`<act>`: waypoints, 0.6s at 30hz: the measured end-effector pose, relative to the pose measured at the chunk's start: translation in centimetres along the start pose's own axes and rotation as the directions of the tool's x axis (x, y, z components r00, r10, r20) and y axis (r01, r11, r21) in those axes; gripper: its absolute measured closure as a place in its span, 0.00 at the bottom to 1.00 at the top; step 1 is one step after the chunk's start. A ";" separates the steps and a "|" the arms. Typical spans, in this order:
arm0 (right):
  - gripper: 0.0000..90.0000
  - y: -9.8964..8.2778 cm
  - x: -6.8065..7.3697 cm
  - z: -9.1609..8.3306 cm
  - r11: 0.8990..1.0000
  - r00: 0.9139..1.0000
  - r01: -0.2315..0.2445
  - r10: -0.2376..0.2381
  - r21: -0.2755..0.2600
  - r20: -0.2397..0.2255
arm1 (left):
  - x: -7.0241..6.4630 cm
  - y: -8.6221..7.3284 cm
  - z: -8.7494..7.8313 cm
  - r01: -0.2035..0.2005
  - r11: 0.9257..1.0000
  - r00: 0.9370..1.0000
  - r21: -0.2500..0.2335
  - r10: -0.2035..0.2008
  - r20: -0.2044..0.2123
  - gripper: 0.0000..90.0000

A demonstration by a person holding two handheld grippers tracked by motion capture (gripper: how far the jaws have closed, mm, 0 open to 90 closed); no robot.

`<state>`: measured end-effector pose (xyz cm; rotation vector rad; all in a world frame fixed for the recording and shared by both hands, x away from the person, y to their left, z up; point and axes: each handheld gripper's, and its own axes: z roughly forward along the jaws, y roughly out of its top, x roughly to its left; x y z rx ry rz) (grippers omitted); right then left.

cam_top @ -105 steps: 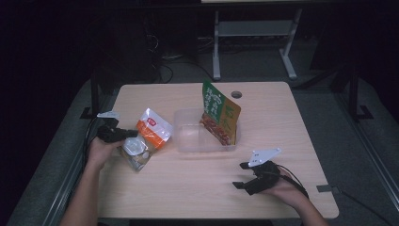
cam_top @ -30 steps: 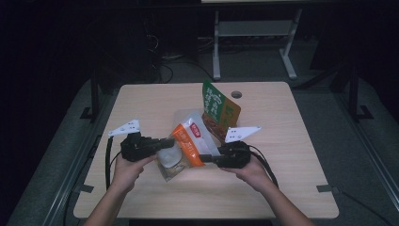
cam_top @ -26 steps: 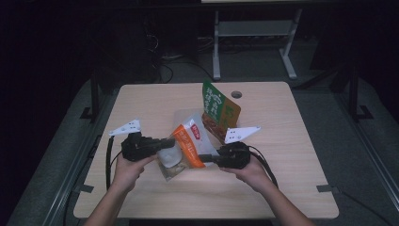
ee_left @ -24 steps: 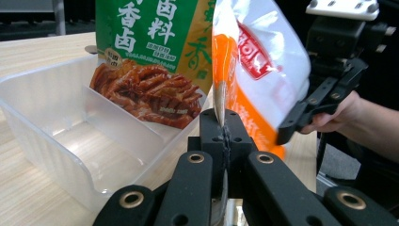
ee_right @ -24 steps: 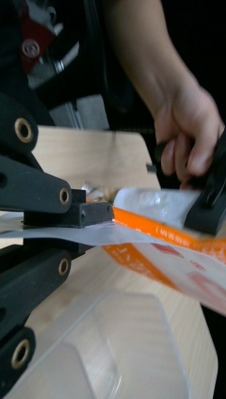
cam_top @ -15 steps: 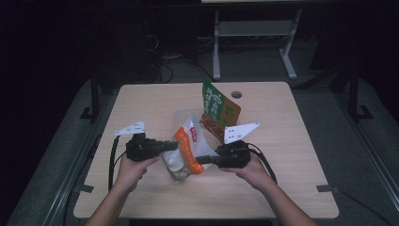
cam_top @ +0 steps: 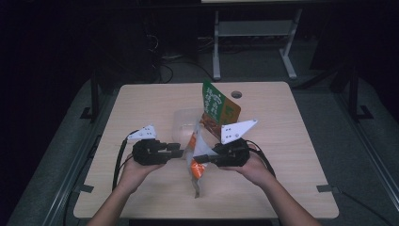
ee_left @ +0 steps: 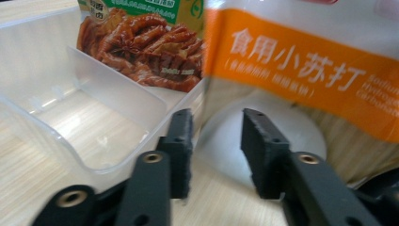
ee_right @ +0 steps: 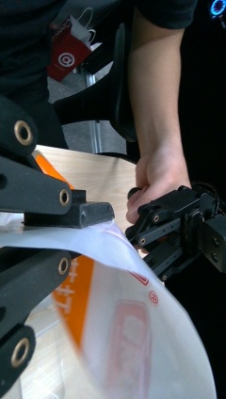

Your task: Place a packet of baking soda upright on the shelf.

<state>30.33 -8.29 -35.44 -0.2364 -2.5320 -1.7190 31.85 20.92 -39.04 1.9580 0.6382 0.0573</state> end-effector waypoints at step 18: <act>1.00 1.2 0.7 -1.5 0.992 0.994 0.098 -0.102 0.081 0.048 | -0.9 -3.7 -1.5 -0.047 0.989 0.995 0.140 0.058 -0.075 0.33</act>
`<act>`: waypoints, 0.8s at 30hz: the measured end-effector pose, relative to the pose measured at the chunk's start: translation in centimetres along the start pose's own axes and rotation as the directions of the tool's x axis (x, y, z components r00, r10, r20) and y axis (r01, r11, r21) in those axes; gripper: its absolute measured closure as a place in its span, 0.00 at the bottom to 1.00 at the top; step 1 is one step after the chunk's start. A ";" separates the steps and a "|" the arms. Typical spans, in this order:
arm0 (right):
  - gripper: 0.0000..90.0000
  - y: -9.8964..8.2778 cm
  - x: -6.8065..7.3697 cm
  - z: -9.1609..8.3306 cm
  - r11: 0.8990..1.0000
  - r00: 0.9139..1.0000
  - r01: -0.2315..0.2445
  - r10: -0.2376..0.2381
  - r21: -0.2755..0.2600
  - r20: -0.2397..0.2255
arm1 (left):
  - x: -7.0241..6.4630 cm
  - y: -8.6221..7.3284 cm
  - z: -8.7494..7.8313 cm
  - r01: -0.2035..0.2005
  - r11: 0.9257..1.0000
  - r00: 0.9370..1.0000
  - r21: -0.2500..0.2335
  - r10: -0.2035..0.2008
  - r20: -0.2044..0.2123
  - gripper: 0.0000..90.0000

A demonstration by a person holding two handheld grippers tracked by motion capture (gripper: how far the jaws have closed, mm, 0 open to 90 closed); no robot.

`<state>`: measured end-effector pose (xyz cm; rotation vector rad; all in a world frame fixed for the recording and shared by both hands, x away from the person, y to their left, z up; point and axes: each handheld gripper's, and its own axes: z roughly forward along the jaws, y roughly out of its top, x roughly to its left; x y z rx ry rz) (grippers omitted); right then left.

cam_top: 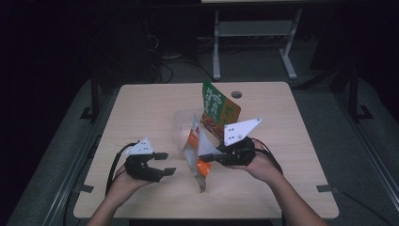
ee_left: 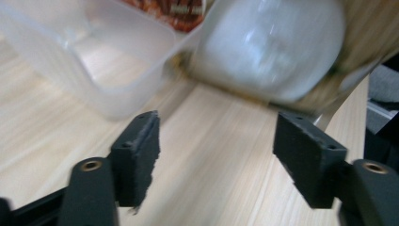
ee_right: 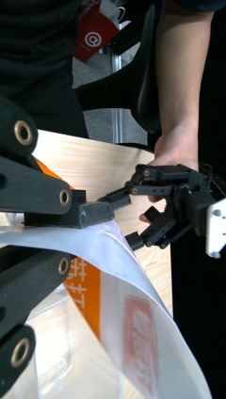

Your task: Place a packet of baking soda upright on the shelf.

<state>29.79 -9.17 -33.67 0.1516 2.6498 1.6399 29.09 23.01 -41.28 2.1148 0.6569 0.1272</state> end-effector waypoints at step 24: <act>1.00 5.8 -4.6 -0.7 0.998 0.997 0.037 -0.039 0.046 0.062 | 0.0 -1.8 1.3 0.022 0.998 0.999 0.063 -0.024 0.026 0.25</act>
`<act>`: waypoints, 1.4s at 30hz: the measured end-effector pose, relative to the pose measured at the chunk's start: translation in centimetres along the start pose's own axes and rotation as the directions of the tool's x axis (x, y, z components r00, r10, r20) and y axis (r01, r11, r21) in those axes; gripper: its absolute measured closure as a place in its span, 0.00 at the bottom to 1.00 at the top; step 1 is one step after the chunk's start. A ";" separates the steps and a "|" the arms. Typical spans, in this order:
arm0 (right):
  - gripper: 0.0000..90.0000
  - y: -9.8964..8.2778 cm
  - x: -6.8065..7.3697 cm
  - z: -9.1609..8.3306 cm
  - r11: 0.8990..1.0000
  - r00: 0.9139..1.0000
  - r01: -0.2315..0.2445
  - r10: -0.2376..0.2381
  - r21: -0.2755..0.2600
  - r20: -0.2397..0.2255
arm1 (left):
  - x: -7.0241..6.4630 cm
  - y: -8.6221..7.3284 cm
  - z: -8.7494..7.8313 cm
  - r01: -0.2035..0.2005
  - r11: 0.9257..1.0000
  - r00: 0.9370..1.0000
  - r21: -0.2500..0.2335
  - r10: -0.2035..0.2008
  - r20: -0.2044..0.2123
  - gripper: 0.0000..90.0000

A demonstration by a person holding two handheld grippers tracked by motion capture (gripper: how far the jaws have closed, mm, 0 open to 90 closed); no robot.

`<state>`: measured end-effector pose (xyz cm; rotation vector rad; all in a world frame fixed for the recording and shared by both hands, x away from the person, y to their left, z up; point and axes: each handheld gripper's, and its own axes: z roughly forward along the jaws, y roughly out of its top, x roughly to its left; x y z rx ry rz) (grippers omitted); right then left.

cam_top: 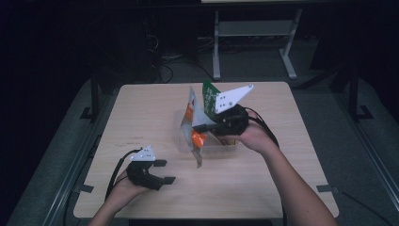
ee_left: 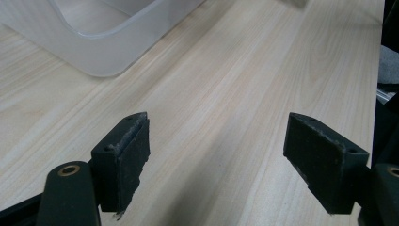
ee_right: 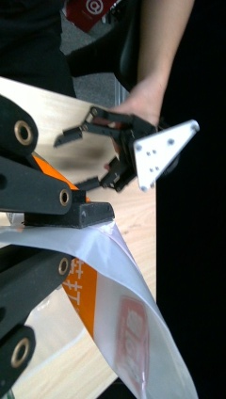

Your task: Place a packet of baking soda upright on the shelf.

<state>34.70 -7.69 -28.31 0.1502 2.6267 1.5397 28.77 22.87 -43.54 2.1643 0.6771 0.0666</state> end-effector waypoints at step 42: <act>1.00 1.3 -5.3 5.6 0.956 0.952 -0.080 -0.010 0.281 0.305 | 0.1 -0.2 0.3 -0.008 1.000 1.000 0.017 0.008 0.006 0.25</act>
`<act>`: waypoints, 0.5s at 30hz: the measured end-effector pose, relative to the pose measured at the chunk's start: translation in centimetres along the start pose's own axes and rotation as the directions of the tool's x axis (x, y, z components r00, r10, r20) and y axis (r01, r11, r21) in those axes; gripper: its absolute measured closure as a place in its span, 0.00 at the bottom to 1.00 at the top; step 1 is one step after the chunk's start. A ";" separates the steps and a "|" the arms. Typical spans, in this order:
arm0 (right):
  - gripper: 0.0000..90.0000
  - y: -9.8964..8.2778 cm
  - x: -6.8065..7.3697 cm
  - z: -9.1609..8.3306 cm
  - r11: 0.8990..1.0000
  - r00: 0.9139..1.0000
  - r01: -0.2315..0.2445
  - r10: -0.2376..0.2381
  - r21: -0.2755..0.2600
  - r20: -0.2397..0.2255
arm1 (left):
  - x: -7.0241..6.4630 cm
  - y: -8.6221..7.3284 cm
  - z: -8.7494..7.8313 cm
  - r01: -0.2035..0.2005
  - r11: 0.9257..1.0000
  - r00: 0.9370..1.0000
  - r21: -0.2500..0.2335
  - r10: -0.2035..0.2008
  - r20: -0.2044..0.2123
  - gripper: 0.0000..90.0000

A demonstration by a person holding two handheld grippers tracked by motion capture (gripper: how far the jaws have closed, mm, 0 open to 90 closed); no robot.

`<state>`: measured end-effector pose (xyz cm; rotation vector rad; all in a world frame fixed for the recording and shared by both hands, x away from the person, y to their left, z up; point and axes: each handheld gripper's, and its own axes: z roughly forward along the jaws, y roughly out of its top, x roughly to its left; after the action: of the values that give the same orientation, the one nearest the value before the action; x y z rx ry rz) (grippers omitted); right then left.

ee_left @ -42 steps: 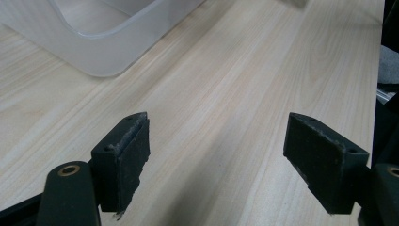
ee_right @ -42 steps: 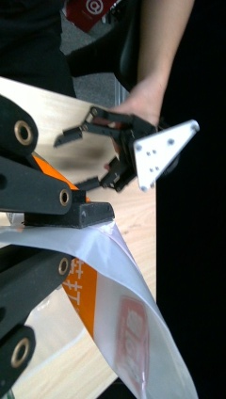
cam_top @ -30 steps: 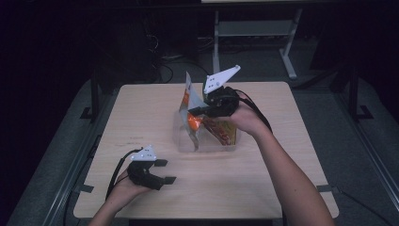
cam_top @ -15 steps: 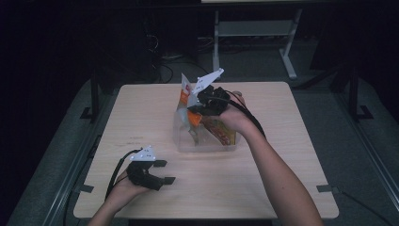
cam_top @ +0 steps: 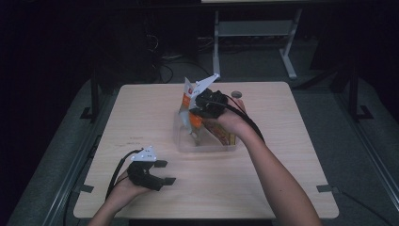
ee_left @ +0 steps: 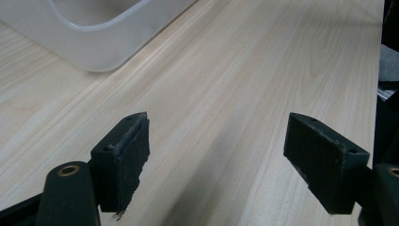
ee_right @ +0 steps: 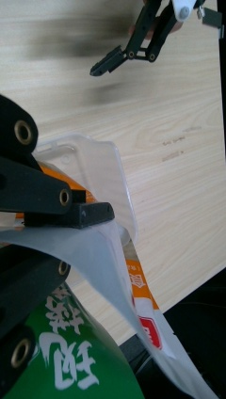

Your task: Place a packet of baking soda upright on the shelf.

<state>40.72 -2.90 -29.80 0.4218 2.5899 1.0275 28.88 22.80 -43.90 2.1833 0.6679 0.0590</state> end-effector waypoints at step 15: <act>1.00 -0.9 0.9 2.0 0.998 0.999 -0.028 0.029 0.059 -0.017 | 0.0 0.1 0.4 -0.009 1.000 1.000 0.012 0.009 0.016 0.25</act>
<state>40.53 -1.97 -31.97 0.4672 2.6423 0.9707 29.00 22.46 -44.07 2.1966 0.6512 0.0426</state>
